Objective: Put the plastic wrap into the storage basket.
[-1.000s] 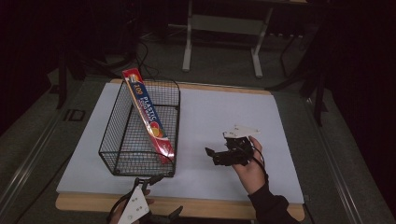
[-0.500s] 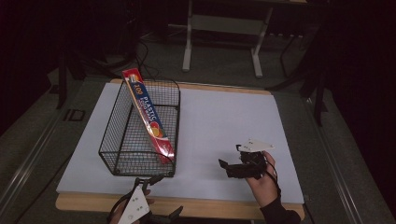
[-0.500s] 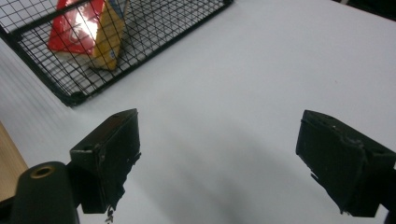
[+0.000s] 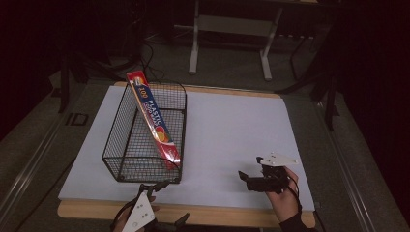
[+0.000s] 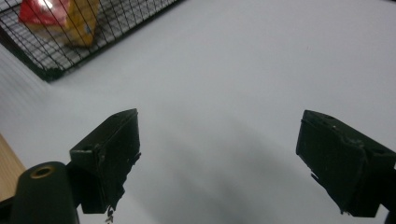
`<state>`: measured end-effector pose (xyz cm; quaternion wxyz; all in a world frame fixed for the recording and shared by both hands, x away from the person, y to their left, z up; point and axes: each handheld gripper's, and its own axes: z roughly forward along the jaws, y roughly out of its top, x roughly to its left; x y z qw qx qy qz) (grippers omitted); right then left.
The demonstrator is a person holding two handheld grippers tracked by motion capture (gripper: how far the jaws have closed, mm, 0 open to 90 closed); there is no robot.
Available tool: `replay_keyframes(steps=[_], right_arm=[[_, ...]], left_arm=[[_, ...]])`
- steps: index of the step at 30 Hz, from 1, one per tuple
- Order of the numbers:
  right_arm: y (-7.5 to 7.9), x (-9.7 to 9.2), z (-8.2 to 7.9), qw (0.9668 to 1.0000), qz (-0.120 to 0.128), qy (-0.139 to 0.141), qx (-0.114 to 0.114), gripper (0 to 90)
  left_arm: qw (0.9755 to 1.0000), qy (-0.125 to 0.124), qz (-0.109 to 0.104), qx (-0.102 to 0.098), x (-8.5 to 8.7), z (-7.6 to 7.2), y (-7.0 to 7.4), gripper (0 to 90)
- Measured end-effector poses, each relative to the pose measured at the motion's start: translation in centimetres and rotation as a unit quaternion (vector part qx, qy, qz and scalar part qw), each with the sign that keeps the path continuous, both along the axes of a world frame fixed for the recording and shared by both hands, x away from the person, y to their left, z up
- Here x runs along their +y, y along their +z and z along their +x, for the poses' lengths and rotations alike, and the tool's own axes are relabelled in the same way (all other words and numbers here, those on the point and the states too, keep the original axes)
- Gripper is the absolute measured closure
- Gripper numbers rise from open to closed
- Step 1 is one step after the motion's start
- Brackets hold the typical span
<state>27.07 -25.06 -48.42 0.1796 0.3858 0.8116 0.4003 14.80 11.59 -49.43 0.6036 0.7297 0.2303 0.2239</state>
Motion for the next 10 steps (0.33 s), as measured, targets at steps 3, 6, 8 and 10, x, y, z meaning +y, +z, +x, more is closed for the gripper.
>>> replay_keyframes(steps=[3, 6, 8, 10], right_arm=[[-0.52, -0.51, -0.02, 1.0, -0.002, -0.004, 0.002, 13.4], [-0.57, -0.71, 0.05, 0.9999, -0.006, -0.011, -0.001, 13.6], [-0.42, -0.8, 0.05, 0.9998, -0.008, -0.015, -0.014, 13.8], [-0.35, -0.89, 0.02, 0.9998, -0.004, -0.013, -0.016, 13.8]], left_arm=[[1.0, -0.001, -0.001, -0.001, 0.04, 0.0, 0.02, 0.7], [1.0, -0.002, -0.001, -0.001, 0.03, 0.0, 0.02, 0.7], [1.0, -0.003, 0.0, -0.001, 0.03, 0.0, 0.02, 0.7], [1.0, -0.004, 0.0, -0.002, 0.03, -0.02, 0.03, 0.7]])
